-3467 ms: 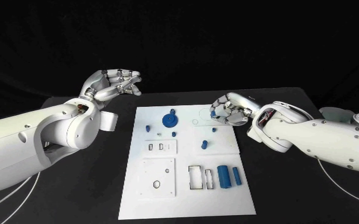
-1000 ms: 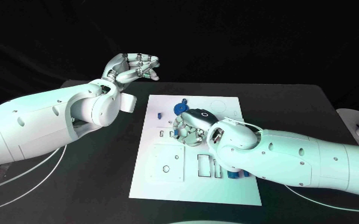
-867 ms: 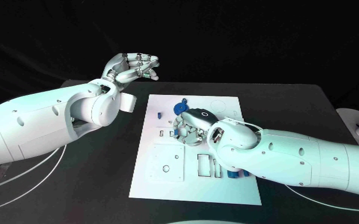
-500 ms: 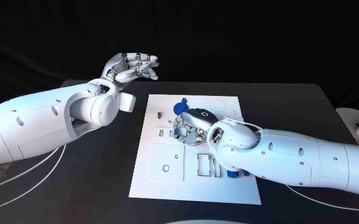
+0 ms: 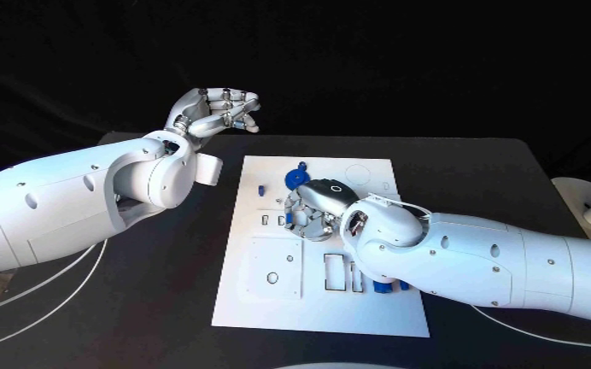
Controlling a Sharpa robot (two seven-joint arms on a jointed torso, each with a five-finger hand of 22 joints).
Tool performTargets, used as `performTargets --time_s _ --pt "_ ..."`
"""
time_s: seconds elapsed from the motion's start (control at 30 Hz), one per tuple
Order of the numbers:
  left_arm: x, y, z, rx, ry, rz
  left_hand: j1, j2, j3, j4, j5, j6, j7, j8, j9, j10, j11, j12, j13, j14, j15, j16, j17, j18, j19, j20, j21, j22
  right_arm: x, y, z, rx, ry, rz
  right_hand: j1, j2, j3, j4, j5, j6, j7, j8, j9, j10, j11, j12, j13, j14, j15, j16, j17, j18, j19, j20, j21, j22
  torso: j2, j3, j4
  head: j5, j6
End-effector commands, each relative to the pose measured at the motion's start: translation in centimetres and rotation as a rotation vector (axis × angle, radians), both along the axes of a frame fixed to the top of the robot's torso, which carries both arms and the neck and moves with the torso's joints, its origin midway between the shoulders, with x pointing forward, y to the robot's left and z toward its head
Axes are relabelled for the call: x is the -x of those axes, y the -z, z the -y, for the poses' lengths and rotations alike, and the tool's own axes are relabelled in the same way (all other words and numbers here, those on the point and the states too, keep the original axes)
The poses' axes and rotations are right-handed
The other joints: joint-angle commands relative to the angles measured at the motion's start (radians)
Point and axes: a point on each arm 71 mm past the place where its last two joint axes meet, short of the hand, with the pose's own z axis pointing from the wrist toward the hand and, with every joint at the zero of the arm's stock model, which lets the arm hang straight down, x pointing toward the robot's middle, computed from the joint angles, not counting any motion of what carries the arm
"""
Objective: Assemble the parts on the task board
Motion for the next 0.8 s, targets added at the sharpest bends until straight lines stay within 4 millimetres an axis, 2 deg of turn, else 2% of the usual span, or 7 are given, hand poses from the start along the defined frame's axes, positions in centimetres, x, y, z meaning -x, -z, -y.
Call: performTargets --time_s 0.03,0.2,0.6,0.7,0.77,0.8 --pt "0.0 -0.1 0.1 0.009 0.016 0.001 0.002 0.001 0.005 0.0 -0.005 -0.004 0.0 -0.002 0.001 0.008 0.0 -0.004 0.001 -0.006 0.002 0.004 0.001 0.001 -0.006 0.002 0.004 0.001 0.1 0.0 -0.1 0.008 -0.007 0.017 -0.004 -0.013 -0.014 0.004 -0.006 -0.016 0.002 -0.007 -0.002 -0.01 0.002 -0.007 0.088 0.088 0.008 -0.004 0.186 -0.014 0.107 0.009 0.005 0.263 0.0 -0.0002 0.0003 0.0 -0.002" --pt "0.0 0.0 0.1 0.009 0.015 0.001 0.0 0.001 0.006 0.001 -0.005 -0.004 0.0 -0.002 0.001 0.008 0.001 -0.005 0.001 -0.006 0.002 0.004 0.002 0.001 -0.007 0.002 0.005 0.002 0.1 -0.1 -0.2 -0.001 -0.011 0.026 -0.01 -0.022 -0.039 0.019 -0.038 -0.031 0.005 -0.014 -0.004 -0.014 0.006 -0.011 0.086 0.088 0.011 -0.004 0.186 -0.014 0.107 0.013 0.005 0.263 0.0 0.0 0.0005 -0.001 -0.002" --pt "0.0 0.1 0.1 0.007 0.014 -0.004 0.0 0.001 0.006 0.001 -0.005 -0.004 0.0 -0.002 0.001 0.008 0.001 -0.005 0.001 -0.006 0.002 0.004 0.002 0.001 -0.007 0.002 0.005 0.002 0.3 -0.6 0.1 -0.032 -0.005 0.064 -0.005 -0.024 -0.088 0.048 -0.072 -0.064 0.012 -0.03 -0.009 -0.026 0.013 -0.021 0.078 0.086 0.017 -0.007 0.179 -0.014 0.107 0.018 0.005 0.263 0.0 0.0007 0.0001 -0.001 -0.003" --pt "-0.1 0.3 0.0 -0.004 0.023 -0.023 -0.007 -0.001 0.005 0.004 -0.006 -0.006 0.001 -0.003 0.002 0.008 0.001 -0.006 0.001 -0.006 0.003 0.004 0.004 0.001 -0.009 0.003 0.007 0.003 0.5 -1.2 0.5 -0.1 -0.01 0.098 0.003 -0.022 -0.107 0.057 -0.071 -0.071 0.015 -0.033 -0.011 -0.027 0.015 -0.022 0.077 0.086 0.018 -0.008 0.179 -0.014 0.107 0.02 0.005 0.263 -0.001 0.0011 0.0008 -0.002 -0.002" --pt "-0.1 0.6 0.0 -0.033 0.039 -0.043 -0.032 -0.007 -0.004 0.018 -0.006 -0.014 -0.002 -0.008 0.003 0.03 -0.003 0.003 0.006 -0.002 0.002 0.008 0.011 0.002 -0.013 0.005 0.009 0.004 0.7 -2.0 0.9 -0.17 -0.032 0.118 0.029 -0.012 -0.119 0.062 -0.038 -0.081 0.018 -0.038 -0.014 -0.029 0.018 -0.023 0.076 0.083 0.021 -0.014 0.166 -0.014 0.107 0.022 0.005 0.263 -0.004 0.0007 -0.0003 -0.001 -0.002" --pt "-0.2 0.7 0.0 -0.053 0.047 -0.051 -0.058 -0.011 -0.017 0.033 -0.006 -0.015 -0.004 -0.009 0.004 0.049 -0.007 0.014 0.012 0.005 0.0 0.014 0.017 0.003 -0.013 0.006 0.01 0.003 0.7 -2.4 1.1 -0.204 -0.046 0.122 0.029 -0.012 -0.119 0.062 -0.038 -0.081 0.018 -0.038 -0.014 -0.029 0.018 -0.023 0.076 0.083 0.021 -0.014 0.166 -0.014 0.107 0.022 0.005 0.263 -0.005 0.0005 -0.0006 -0.001 0.0"
